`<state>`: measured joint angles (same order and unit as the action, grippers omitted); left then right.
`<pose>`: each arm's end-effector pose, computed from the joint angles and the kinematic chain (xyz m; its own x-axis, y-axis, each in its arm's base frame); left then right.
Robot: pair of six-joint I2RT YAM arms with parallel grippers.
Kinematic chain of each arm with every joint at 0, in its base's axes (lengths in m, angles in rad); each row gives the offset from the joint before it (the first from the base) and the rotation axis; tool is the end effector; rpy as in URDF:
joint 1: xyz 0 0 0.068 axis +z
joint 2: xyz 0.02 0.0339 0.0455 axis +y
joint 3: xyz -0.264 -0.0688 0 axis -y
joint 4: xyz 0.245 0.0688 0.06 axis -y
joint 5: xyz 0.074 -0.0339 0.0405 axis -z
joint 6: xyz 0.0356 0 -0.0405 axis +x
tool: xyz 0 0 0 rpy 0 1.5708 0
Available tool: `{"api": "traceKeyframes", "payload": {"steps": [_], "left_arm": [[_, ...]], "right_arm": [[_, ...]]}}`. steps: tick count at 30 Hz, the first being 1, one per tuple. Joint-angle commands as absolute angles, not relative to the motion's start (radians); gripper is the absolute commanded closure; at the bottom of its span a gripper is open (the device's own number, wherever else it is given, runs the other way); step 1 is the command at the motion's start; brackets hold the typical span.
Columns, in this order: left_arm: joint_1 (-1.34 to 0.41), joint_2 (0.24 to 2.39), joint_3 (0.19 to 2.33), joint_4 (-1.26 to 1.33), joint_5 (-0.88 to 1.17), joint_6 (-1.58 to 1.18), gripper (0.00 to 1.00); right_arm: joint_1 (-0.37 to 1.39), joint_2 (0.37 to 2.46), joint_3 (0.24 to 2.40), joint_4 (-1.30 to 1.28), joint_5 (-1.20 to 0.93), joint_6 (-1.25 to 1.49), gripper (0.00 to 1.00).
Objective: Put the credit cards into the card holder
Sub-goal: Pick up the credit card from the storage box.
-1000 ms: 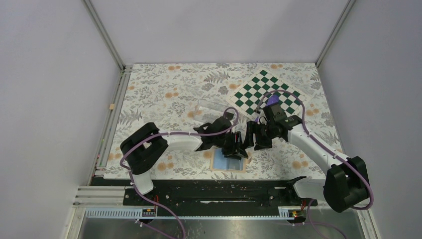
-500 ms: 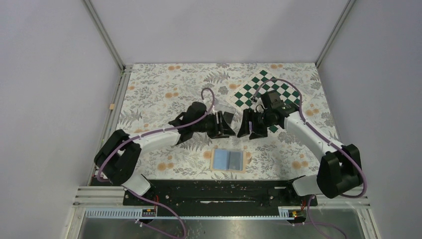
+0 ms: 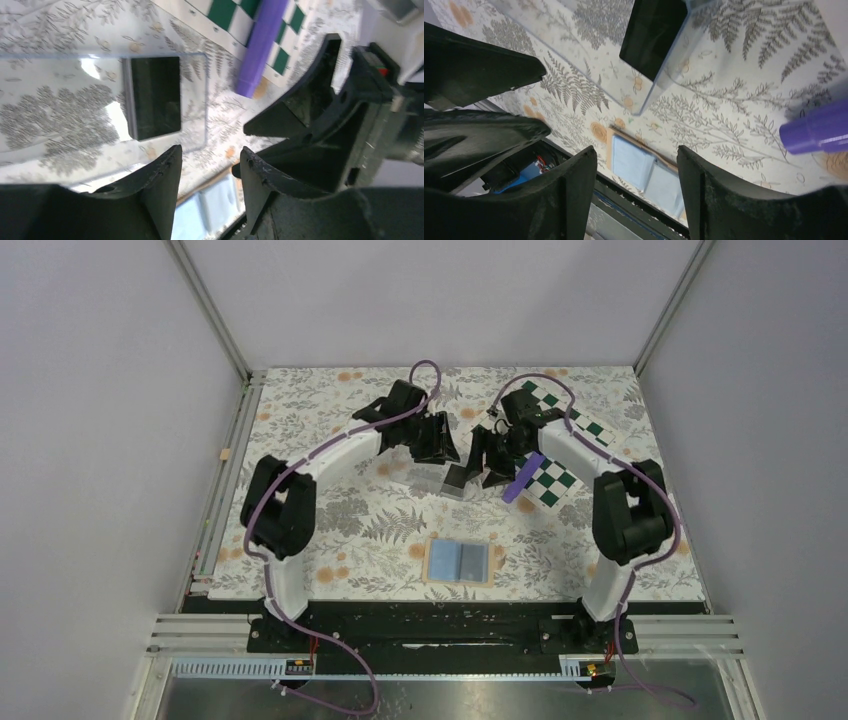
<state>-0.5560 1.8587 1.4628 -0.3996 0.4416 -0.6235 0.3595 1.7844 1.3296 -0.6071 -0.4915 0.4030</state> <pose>0.3474 -0.2338 0.2517 -0.9194 -0.0501 -0.3900 0.2395 0.7153 -0.6565 0.3440 0.1472 0.2257 -0.9580 0.0093 -0.2865 -0.1627 0.8052 0.5702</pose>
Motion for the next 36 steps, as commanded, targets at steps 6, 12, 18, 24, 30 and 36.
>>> {"api": "traceKeyframes", "payload": {"steps": [6,12,18,24,30,36], "left_arm": [[-0.543,2.089,1.690,-0.646,0.342,-0.523,0.60],[-0.543,2.142,1.709,-0.644,0.362,-0.526,0.65],[-0.543,2.167,1.713,-0.644,0.365,-0.529,0.74],[-0.543,2.188,1.728,-0.643,0.368,-0.535,0.76],[-0.542,2.212,1.747,-0.641,0.388,-0.540,0.88],[-0.544,2.212,1.739,-0.640,0.382,-0.538,1.00]], "right_arm": [[0.354,1.952,1.480,-0.625,-0.490,0.428,0.40],[0.353,1.991,1.487,-0.628,-0.494,0.429,0.55],[0.353,2.003,1.489,-0.628,-0.519,0.430,0.79],[0.354,2.006,1.491,-0.628,-0.538,0.429,0.86],[0.353,2.009,1.485,-0.628,-0.551,0.427,0.89],[0.354,2.009,1.482,-0.628,-0.561,0.429,0.92]]}}
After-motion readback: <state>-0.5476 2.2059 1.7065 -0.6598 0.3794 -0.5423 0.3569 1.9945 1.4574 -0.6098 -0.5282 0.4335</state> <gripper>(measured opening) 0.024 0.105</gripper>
